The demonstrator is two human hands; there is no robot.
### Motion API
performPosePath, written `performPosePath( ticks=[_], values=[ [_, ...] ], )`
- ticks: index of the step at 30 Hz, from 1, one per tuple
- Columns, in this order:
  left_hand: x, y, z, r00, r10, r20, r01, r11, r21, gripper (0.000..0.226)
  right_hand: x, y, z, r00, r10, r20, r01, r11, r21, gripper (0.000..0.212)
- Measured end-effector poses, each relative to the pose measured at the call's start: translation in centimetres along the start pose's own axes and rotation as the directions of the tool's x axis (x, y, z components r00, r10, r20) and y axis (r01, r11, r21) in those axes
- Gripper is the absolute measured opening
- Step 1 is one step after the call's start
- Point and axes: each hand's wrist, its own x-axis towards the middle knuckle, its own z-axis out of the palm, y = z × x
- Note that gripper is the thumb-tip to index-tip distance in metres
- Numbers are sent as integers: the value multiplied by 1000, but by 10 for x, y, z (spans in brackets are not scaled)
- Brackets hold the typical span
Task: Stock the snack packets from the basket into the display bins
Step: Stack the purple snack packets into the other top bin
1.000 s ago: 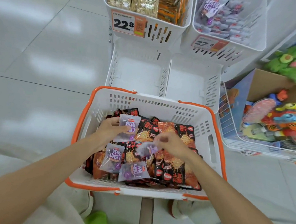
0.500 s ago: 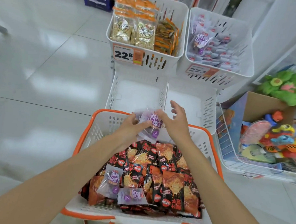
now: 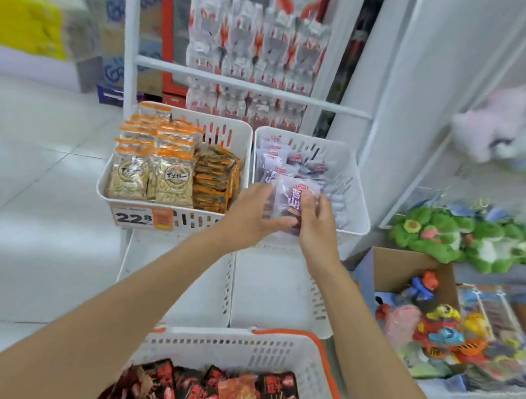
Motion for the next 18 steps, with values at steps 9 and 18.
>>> performPosePath(
  ticks=[9,18],
  values=[
    [49,-57,3,925,-380,-10,340,814,470,81,68,32,20,975,202,95,-161,930,-329,45],
    [41,-68,15,970,-221,-98,241,863,443,56,76,29,27,945,249,213,-243,969,-54,50]
  ],
)
